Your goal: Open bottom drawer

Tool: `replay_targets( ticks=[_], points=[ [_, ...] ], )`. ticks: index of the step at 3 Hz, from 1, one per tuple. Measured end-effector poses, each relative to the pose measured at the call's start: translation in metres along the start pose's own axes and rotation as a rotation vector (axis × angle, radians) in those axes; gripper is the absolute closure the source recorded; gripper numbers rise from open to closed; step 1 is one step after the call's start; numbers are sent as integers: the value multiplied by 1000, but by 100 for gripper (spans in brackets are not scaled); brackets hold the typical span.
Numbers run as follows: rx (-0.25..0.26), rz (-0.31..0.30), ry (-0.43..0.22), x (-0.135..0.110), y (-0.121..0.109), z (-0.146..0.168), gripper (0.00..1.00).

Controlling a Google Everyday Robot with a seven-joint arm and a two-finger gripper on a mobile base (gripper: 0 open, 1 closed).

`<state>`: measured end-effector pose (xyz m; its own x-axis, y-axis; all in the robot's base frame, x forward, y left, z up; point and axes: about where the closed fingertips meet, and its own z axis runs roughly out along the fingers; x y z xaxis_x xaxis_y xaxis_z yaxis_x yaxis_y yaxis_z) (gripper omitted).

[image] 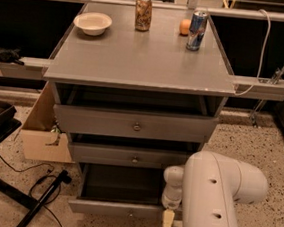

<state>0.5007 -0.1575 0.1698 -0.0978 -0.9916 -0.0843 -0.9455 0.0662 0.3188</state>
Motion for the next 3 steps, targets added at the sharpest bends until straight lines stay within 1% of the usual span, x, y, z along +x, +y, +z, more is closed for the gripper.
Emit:
replay_targets(
  ticks=[1,2,3],
  points=[
    [20,-102,34,-13,8,9,0],
    [17,-102,30,-11,7,11,0],
    [22,-107,32,-4,-14,9,0]
  ],
)
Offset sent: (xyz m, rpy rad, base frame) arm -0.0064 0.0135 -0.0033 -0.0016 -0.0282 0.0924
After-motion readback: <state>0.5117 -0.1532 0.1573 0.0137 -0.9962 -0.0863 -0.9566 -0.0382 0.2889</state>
